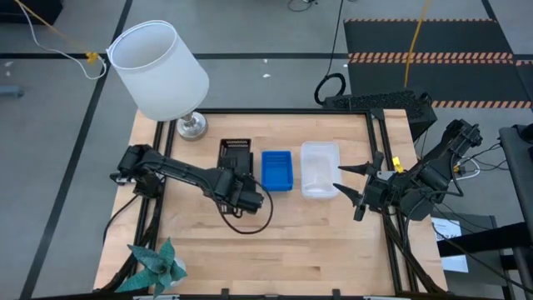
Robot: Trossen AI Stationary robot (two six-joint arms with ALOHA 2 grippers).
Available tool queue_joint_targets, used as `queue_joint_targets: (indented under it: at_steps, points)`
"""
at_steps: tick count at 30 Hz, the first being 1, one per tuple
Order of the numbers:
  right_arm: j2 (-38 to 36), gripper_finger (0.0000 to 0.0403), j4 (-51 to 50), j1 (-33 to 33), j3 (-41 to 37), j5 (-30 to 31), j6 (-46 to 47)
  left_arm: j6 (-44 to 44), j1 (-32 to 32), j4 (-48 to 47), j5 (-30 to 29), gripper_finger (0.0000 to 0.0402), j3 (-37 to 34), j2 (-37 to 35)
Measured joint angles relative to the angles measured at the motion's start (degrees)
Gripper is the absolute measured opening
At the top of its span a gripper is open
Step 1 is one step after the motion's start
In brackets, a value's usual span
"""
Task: Stack baskets by color
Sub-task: Stack the top black bin on top of the bottom black bin
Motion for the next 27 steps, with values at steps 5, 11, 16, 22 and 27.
queue_joint_targets:
  at_steps: [5, 11, 16, 22, 27]
  points:
    - [0.00, 0.0209, 0.03, -0.01, 0.00, -3.97, 1.46, -0.07, -0.15, 2.74, -0.24, 0.0014, -0.12, 0.00]
    - [0.00, 0.0173, 0.42, -0.02, 0.00, -4.47, 1.49, -0.46, -0.07, 6.59, 1.18, 0.0007, -4.85, 0.00]
    - [-0.02, 0.0147, 0.43, -0.04, 0.00, -4.47, 1.49, -1.20, -0.07, 8.79, 3.06, 0.0019, -8.75, 0.00]
    - [0.00, 0.0133, 0.44, -0.04, 0.00, -4.47, 1.34, 0.64, -0.04, 11.99, 3.40, 0.0008, -10.72, 0.00]
    - [-0.02, 0.0132, 0.44, -0.04, 0.00, -4.47, 1.32, 1.77, 0.55, 14.38, 3.93, 0.0017, -11.37, 0.00]
